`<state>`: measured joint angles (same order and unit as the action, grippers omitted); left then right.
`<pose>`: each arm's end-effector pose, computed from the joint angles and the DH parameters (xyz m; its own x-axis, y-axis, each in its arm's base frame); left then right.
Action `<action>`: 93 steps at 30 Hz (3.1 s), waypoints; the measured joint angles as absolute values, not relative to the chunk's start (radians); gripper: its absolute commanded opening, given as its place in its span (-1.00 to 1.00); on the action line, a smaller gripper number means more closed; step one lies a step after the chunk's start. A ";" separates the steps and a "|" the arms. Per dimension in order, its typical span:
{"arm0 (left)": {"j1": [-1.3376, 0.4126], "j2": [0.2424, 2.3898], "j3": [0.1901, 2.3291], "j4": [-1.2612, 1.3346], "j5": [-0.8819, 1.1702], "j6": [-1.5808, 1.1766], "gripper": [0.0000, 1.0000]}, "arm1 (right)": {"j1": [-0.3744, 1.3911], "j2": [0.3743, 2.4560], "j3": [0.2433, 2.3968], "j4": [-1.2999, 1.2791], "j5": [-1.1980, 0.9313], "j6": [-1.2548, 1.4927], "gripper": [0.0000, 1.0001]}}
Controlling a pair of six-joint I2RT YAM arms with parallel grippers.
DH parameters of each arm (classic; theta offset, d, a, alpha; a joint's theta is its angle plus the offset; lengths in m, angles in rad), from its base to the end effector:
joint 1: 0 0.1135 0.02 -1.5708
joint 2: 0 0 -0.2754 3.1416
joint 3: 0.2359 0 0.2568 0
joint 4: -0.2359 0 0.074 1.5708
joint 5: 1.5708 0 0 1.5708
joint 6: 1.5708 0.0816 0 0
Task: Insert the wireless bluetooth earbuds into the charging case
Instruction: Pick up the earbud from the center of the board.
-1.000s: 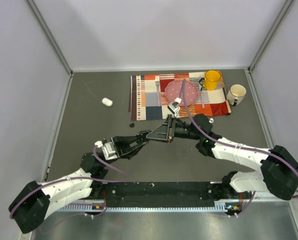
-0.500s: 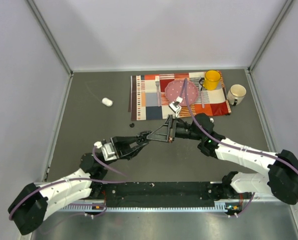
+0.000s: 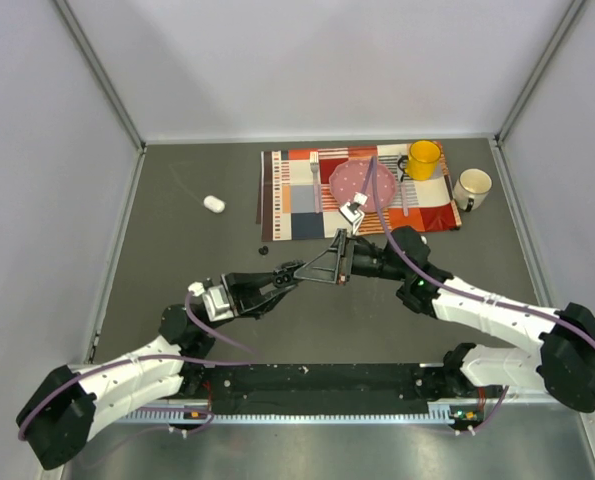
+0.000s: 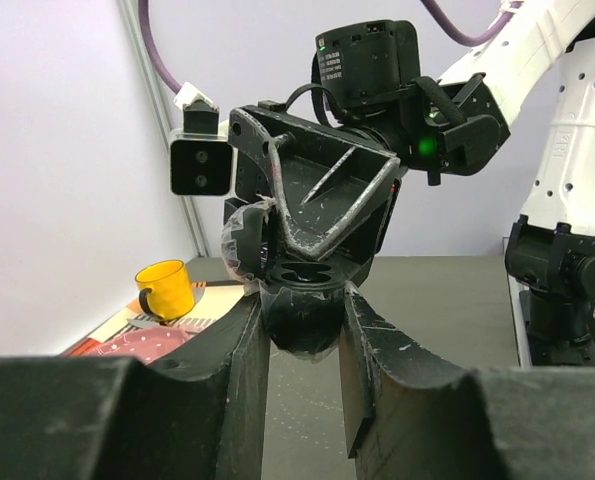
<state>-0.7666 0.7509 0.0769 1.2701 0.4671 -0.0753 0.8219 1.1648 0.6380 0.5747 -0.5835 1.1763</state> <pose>0.0989 -0.1463 0.2749 0.3364 -0.4173 -0.8442 0.9157 0.3542 0.1898 0.1708 0.2497 0.2997 -0.8977 0.1659 -0.4083 -0.4090 0.0311 0.9120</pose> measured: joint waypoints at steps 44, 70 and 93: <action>-0.767 0.389 0.052 1.200 0.271 0.054 -1.00 | -0.216 1.164 0.604 -0.196 -0.118 0.722 -0.06; -0.767 0.379 0.051 1.164 0.267 0.079 -1.00 | -0.291 1.658 0.818 0.093 0.026 0.698 -0.27; -0.767 0.397 0.051 1.154 0.252 0.080 -1.00 | -0.294 1.760 0.899 0.096 -0.074 0.671 -0.44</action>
<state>-0.7666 0.3973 0.0505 1.1542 0.2523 0.0795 -0.2939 1.7603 0.8989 0.0956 -0.0742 0.6708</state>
